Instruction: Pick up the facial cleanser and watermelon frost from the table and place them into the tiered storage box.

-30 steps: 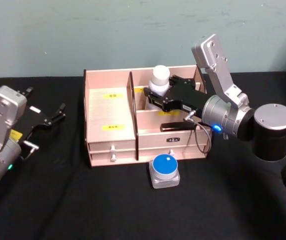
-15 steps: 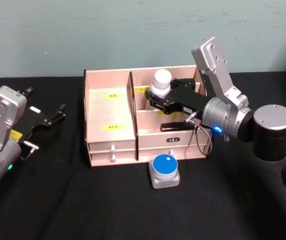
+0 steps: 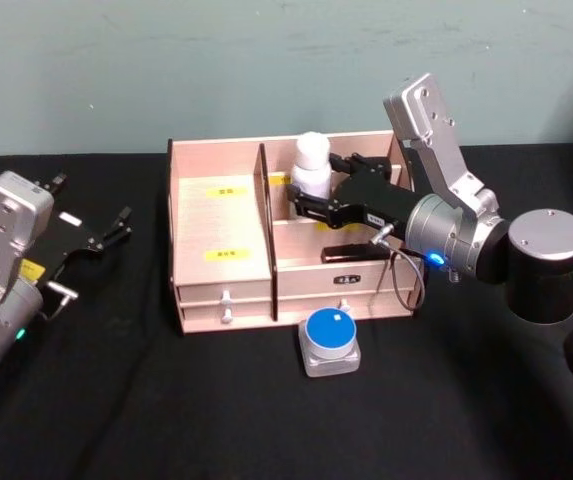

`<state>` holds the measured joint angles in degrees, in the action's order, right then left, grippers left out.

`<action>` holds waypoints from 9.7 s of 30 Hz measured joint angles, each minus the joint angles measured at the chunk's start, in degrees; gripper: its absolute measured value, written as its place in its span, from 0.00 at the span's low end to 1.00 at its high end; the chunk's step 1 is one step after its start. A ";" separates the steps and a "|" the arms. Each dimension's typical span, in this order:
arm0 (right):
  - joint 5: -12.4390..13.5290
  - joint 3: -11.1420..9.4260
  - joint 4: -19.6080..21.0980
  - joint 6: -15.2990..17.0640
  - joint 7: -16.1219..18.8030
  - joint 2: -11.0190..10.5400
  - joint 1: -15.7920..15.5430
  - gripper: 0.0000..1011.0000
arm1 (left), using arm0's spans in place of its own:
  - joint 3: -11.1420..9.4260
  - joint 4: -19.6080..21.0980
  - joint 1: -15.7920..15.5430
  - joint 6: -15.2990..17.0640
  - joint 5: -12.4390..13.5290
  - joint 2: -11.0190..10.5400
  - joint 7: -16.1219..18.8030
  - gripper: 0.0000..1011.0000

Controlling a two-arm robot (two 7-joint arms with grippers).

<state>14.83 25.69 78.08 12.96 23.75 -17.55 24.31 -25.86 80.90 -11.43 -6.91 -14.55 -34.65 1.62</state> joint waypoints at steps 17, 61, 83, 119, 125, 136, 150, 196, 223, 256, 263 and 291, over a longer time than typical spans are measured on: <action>-0.13 -0.77 4.79 1.07 -0.27 -2.19 -1.15 0.99 | 0.00 0.00 0.00 0.00 0.00 0.00 0.00 0.99; -0.41 -6.05 43.78 24.01 -12.17 -14.81 -33.55 0.99 | 0.00 0.00 0.00 0.00 0.00 0.00 0.00 0.99; -3.33 -3.51 35.22 24.88 -9.56 -9.03 -29.57 0.99 | 0.00 0.00 0.00 0.00 0.00 0.00 0.00 0.99; -9.90 -2.10 28.41 23.28 -7.92 -2.75 -25.54 0.99 | 0.00 0.00 0.00 0.00 0.00 0.00 0.00 0.99; -10.70 -2.28 27.76 22.95 -7.67 -2.18 -25.33 0.99 | 0.00 0.00 0.00 0.00 0.00 0.00 0.00 0.99; -12.14 -2.51 26.66 22.38 -6.66 -1.21 -24.91 0.99 | 0.00 0.00 0.00 0.00 0.00 0.00 0.00 0.99; -12.85 -2.70 26.21 22.00 -6.18 -0.87 -24.73 0.99 | 0.00 0.00 0.00 0.00 0.00 0.00 0.00 0.99; -12.60 -2.65 26.35 22.12 -6.33 -0.95 -24.78 0.72 | 0.00 0.00 0.00 0.00 0.00 0.00 0.00 0.99; -12.09 -4.53 30.76 22.68 -2.33 -0.86 -26.09 0.72 | 0.00 0.00 0.00 0.00 0.00 0.00 0.00 0.99; -12.08 -0.40 31.97 26.39 -1.80 2.55 -18.10 0.72 | 0.00 0.00 0.00 0.00 0.00 0.00 0.00 0.99; -13.07 0.48 28.70 26.42 -2.14 4.91 -14.85 0.72 | 0.00 0.00 0.00 0.00 0.00 0.00 0.00 0.99; -17.89 1.74 14.92 25.26 -3.47 13.42 -5.20 0.72 | 0.00 0.00 0.00 0.00 0.00 0.00 0.00 0.99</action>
<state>-3.05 27.43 93.00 38.22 20.27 -4.13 19.11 -25.86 80.90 -11.43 -6.91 -14.55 -34.65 1.62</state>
